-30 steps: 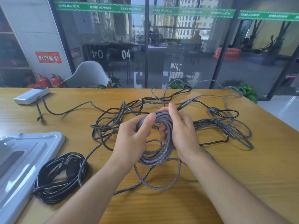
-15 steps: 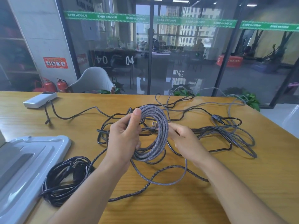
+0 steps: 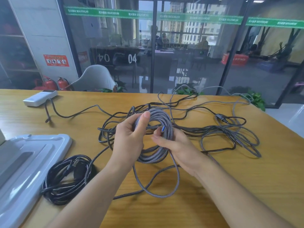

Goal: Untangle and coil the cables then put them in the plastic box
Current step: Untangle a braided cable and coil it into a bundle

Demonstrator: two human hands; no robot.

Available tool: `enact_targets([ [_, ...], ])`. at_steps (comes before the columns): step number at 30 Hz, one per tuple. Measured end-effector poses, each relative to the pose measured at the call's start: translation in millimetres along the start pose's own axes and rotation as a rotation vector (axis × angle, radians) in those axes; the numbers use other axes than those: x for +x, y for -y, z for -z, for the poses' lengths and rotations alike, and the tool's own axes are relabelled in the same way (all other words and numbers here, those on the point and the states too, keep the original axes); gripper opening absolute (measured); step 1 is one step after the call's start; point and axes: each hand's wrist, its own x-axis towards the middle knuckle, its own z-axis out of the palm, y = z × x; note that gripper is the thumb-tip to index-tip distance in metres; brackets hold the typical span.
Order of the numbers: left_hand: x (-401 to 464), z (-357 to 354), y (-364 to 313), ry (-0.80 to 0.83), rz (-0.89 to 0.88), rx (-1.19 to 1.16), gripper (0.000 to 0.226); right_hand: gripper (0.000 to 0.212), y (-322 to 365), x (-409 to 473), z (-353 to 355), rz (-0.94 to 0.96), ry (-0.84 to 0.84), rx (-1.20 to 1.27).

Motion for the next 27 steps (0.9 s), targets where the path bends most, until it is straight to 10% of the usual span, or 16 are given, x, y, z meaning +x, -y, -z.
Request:
enact_targets([
  [12, 10, 8, 15, -0.076, 0.078, 0.015, 0.030, 0.047, -7, 7, -3, 0.272, -0.521, -0.198],
  [20, 13, 13, 18, -0.127, 0.097, -0.007, 0.034, 0.050, 21, 6, 24, 0.049, -0.244, 0.976],
  [27, 16, 16, 19, -0.163, 0.096, -0.079, 0.039, 0.045, 13, 5, 57, -0.220, -0.289, 0.181],
])
